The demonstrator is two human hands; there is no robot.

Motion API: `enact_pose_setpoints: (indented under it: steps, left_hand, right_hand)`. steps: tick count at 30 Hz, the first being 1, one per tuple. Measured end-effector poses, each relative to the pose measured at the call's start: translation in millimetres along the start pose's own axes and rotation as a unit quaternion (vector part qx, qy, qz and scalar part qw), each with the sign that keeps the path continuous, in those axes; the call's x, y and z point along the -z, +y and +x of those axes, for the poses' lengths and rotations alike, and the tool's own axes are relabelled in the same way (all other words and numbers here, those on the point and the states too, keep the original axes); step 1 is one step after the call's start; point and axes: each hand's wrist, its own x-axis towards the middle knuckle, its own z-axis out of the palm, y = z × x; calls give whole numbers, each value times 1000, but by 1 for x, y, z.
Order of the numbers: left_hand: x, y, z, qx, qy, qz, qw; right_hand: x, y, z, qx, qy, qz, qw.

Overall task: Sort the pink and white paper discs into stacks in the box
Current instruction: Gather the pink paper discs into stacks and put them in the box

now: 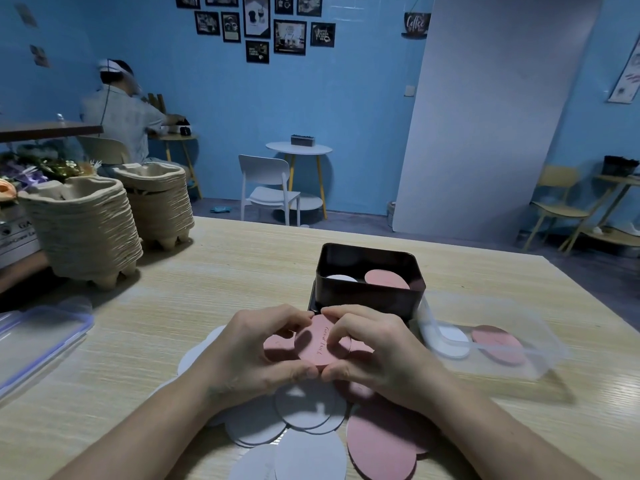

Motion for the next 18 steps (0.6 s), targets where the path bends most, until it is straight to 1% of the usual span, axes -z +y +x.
enact_pose_setpoints:
  steps: [4, 9, 14, 18]
  left_hand:
    - [0, 1, 1, -4, -7, 19, 1000]
    - [0, 5, 2, -9, -12, 60, 998]
    - [-2, 7, 2, -14, -30, 72, 997]
    - [-3, 9, 2, -19, -37, 67, 997]
  right_hand:
    - [2, -2, -1, -5, -10, -7, 1000]
    - [2, -6, 0, -11, -47, -34, 998]
    - [4, -9, 2, 6, -82, -62, 995]
    - [4, -8, 4, 6, -81, -79, 994]
